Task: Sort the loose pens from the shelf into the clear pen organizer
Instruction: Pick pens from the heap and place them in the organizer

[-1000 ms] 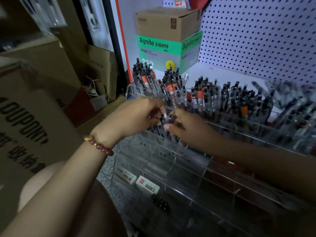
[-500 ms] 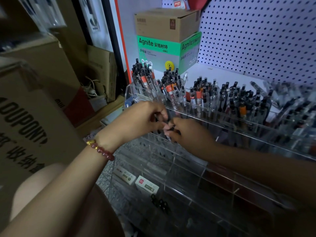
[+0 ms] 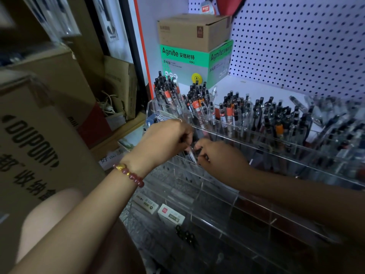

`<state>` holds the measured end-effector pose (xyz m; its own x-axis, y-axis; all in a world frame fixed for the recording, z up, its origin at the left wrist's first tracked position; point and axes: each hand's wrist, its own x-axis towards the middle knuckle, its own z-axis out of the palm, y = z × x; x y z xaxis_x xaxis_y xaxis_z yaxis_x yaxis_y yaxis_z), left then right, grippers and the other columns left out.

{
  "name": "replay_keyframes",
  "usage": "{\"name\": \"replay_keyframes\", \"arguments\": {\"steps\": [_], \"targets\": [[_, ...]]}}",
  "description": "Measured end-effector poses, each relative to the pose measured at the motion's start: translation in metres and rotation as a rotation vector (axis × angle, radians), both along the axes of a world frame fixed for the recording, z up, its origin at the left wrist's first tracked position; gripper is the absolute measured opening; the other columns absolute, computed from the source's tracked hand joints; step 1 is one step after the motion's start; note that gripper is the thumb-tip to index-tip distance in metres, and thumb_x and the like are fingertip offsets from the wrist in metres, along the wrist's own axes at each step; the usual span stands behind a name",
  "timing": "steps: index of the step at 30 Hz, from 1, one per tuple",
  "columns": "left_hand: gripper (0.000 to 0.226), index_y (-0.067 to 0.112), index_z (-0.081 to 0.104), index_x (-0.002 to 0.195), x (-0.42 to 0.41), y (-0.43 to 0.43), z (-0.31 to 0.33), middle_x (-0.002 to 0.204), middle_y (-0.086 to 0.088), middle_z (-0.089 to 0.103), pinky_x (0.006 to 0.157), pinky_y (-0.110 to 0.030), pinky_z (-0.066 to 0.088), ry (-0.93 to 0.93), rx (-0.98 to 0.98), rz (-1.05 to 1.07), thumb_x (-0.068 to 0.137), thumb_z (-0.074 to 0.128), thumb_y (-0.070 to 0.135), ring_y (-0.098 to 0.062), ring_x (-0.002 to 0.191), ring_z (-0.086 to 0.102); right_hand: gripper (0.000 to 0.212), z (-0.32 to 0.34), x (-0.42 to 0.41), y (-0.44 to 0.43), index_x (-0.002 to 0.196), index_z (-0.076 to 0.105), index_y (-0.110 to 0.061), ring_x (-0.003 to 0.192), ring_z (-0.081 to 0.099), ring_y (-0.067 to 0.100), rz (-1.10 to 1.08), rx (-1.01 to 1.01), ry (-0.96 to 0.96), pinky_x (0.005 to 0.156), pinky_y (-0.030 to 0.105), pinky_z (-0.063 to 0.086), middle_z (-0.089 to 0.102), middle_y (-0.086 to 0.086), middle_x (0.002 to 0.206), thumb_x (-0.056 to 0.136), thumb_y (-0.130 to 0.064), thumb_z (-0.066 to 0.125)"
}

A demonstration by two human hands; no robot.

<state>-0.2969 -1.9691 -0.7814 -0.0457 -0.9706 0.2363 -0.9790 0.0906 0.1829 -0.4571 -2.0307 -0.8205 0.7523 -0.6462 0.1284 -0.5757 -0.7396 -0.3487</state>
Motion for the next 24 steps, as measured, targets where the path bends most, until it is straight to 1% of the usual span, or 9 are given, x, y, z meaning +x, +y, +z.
{"name": "replay_keyframes", "arguments": {"steps": [3, 5, 7, 12, 14, 17, 20, 22, 24], "targets": [[0.01, 0.025, 0.064, 0.082, -0.001, 0.0, 0.003, 0.087, 0.009, 0.064, 0.065, -0.032, 0.049, -0.047, 0.009, 0.014, 0.082, 0.067, 0.015, -0.012, 0.082, 0.06, 0.028, 0.007, -0.006, 0.004, 0.12, 0.054, -0.027, 0.085, 0.063, 0.014, 0.013, -0.038, -0.017, 0.072, 0.03, 0.049, 0.07, -0.005, 0.1, 0.094, -0.022, 0.048], [0.011, 0.026, 0.065, 0.085, 0.0, -0.001, 0.005, 0.089, 0.01, 0.064, 0.068, -0.033, 0.051, -0.035, 0.042, 0.015, 0.08, 0.07, 0.018, -0.011, 0.085, 0.06, 0.025, 0.017, -0.013, 0.008, 0.116, 0.058, -0.027, 0.065, 0.056, -0.001, 0.042, 0.0, -0.08, 0.06, 0.022, 0.044, 0.071, -0.006, 0.093, 0.093, -0.019, 0.05], [0.013, 0.027, 0.065, 0.089, -0.001, 0.0, 0.009, 0.093, 0.011, 0.064, 0.072, -0.036, 0.052, -0.01, 0.038, 0.013, 0.079, 0.073, 0.025, -0.011, 0.087, 0.06, 0.02, 0.031, -0.021, 0.013, 0.108, 0.06, -0.026, 0.054, 0.052, -0.004, 0.085, 0.037, -0.167, 0.047, 0.013, 0.034, 0.07, -0.007, 0.087, 0.092, -0.017, 0.052], [0.014, 0.021, 0.064, 0.094, -0.021, -0.001, 0.035, 0.094, 0.008, 0.063, 0.07, -0.036, 0.05, 0.128, -0.258, -0.114, 0.087, 0.057, 0.031, -0.014, 0.084, 0.06, 0.014, 0.078, -0.052, 0.017, 0.095, 0.064, -0.027, 0.045, 0.053, 0.005, 0.132, 0.008, -0.477, 0.046, 0.026, 0.044, 0.068, -0.014, 0.083, 0.088, -0.023, 0.053], [0.015, 0.022, 0.063, 0.095, -0.035, -0.009, 0.051, 0.093, 0.011, 0.062, 0.07, -0.038, 0.05, 0.162, -0.346, -0.179, 0.087, 0.054, 0.03, -0.01, 0.084, 0.058, 0.011, 0.097, -0.07, 0.01, 0.092, 0.065, -0.026, 0.039, 0.047, 0.01, 0.069, -0.016, -0.589, 0.043, 0.022, 0.037, 0.069, -0.011, 0.084, 0.089, -0.019, 0.058], [0.01, 0.028, 0.06, 0.096, -0.061, -0.03, 0.072, 0.092, 0.017, 0.057, 0.067, -0.035, 0.049, 0.215, -0.402, -0.269, 0.087, 0.054, 0.027, 0.004, 0.073, 0.052, 0.014, 0.125, -0.098, -0.01, 0.088, 0.064, -0.026, 0.036, 0.04, 0.012, -0.056, -0.054, -0.736, 0.041, 0.02, 0.034, 0.069, -0.008, 0.081, 0.089, -0.013, 0.059], [0.008, 0.029, 0.059, 0.092, -0.095, -0.063, 0.087, 0.092, 0.017, 0.058, 0.062, -0.034, 0.049, 0.24, -0.394, -0.342, 0.086, 0.055, 0.026, -0.004, 0.064, 0.056, 0.02, 0.143, -0.13, -0.047, 0.087, 0.061, -0.022, 0.041, 0.044, 0.013, -0.213, -0.084, -0.811, 0.044, 0.016, 0.037, 0.068, -0.01, 0.071, 0.091, -0.005, 0.053], [0.006, 0.028, 0.059, 0.089, -0.117, -0.087, 0.093, 0.092, 0.014, 0.061, 0.063, -0.034, 0.05, 0.246, -0.362, -0.377, 0.087, 0.053, 0.026, -0.01, 0.064, 0.057, 0.021, 0.148, -0.153, -0.078, 0.093, 0.058, -0.018, 0.04, 0.037, 0.015, -0.354, 0.093, -0.862, 0.04, 0.019, 0.034, 0.066, -0.007, 0.066, 0.091, 0.001, 0.049], [0.007, 0.029, 0.057, 0.087, -0.133, -0.112, 0.096, 0.093, 0.013, 0.062, 0.067, -0.035, 0.05, 0.221, -0.323, -0.389, 0.09, 0.053, 0.025, -0.012, 0.068, 0.058, 0.017, 0.144, -0.177, -0.109, 0.102, 0.058, -0.011, 0.045, 0.033, 0.016, -0.504, 0.264, -0.804, 0.037, 0.018, 0.03, 0.063, -0.003, 0.065, 0.092, 0.001, 0.051]]}}
